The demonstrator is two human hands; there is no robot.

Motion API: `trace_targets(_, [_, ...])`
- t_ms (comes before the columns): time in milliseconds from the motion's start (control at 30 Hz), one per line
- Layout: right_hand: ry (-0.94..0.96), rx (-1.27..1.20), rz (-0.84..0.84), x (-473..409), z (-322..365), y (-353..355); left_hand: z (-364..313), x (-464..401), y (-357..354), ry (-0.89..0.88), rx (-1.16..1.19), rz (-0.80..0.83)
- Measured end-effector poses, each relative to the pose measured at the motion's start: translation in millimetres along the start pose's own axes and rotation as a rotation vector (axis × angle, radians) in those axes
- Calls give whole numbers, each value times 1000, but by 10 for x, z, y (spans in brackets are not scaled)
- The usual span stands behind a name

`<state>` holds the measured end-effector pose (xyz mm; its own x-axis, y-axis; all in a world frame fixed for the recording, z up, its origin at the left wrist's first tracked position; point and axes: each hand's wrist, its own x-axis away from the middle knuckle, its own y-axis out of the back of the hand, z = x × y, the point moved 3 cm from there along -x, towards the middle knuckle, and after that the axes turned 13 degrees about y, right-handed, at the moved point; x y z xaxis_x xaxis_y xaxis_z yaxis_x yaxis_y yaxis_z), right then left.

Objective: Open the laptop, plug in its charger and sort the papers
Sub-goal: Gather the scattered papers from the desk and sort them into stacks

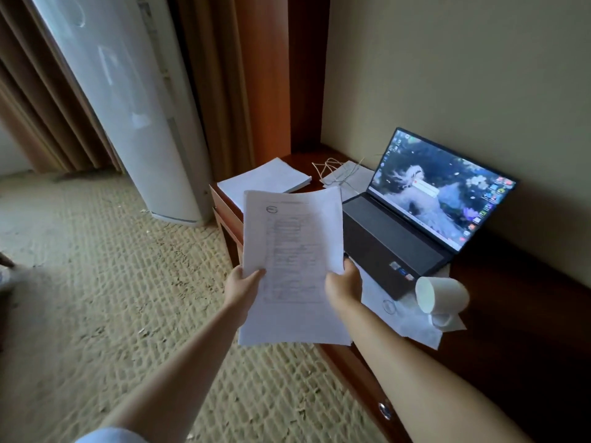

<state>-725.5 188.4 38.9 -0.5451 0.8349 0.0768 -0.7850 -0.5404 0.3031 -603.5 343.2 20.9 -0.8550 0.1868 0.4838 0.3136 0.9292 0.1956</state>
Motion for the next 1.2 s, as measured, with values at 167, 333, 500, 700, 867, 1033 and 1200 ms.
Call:
trace_targets(167, [-68,-24,-7,-491,179,-553,-229,-797,161,-11,-57,-27])
trace_targets(333, [-135,-61,-54,-1261,180,-1333,-631,-1739,166,-33,-133,-39])
trace_targets(500, [-185,-107,-65,-2125,255,-1888,-1206,-2666,63,-65,-255,-56])
trace_targets(700, [-255,-99,-169,-2855,369,-2357,-1838,-3549,-84,-183,-491,-70])
trace_targets(867, [-272,-50,-259,-3356,325,-2721,-2112,-4246,-292,-231,-594,-29])
trace_targets(1033, [-357,8,-321,-3669,285,-3101,-2243,-4996,-479,-246,-731,30])
trace_targets(1200, [-464,82,-372,-3847,247,-3402,-2307,-5489,-587,-227,-849,119])
